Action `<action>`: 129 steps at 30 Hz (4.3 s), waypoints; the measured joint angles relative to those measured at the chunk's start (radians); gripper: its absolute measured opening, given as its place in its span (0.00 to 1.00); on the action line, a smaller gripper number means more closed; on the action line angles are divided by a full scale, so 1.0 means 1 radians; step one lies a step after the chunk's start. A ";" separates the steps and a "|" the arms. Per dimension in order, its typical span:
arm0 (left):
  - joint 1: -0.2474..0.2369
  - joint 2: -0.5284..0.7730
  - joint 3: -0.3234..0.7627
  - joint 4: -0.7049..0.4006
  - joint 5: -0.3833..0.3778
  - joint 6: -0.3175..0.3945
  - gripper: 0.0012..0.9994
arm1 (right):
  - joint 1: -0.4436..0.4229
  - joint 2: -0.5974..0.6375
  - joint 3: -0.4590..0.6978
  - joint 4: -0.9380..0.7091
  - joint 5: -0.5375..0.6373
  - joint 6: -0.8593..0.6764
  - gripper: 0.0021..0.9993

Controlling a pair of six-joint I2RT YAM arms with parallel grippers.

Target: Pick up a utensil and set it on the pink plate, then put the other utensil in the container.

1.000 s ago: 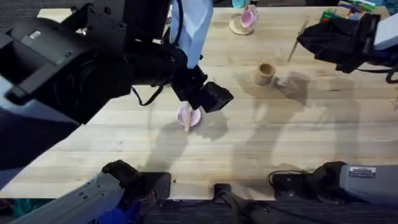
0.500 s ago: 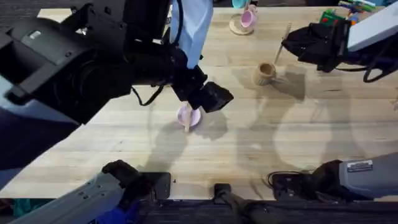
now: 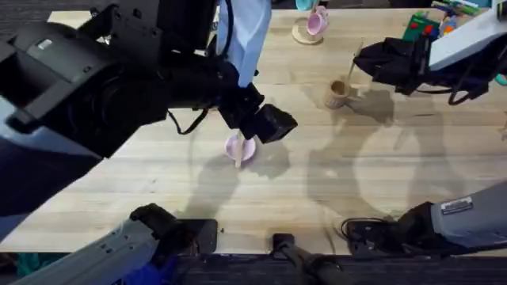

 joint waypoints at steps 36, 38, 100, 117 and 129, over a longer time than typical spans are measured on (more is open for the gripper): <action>0.000 0.000 0.000 0.000 0.000 0.000 0.99 | 0.000 0.135 0.006 0.108 0.000 0.003 0.03; 0.000 0.000 0.000 0.000 0.000 0.000 0.99 | 0.000 0.135 0.006 0.109 0.000 0.003 0.03; 0.000 0.000 0.000 0.000 0.000 0.000 0.99 | 0.000 0.092 0.010 -0.011 0.099 0.286 1.00; 0.000 0.000 0.000 0.000 0.000 -0.007 0.99 | 0.000 -0.452 0.010 -0.461 0.455 0.323 1.00; 0.078 -0.047 0.000 -0.146 0.000 -0.092 0.99 | 0.000 -0.854 0.010 -0.622 0.676 0.558 1.00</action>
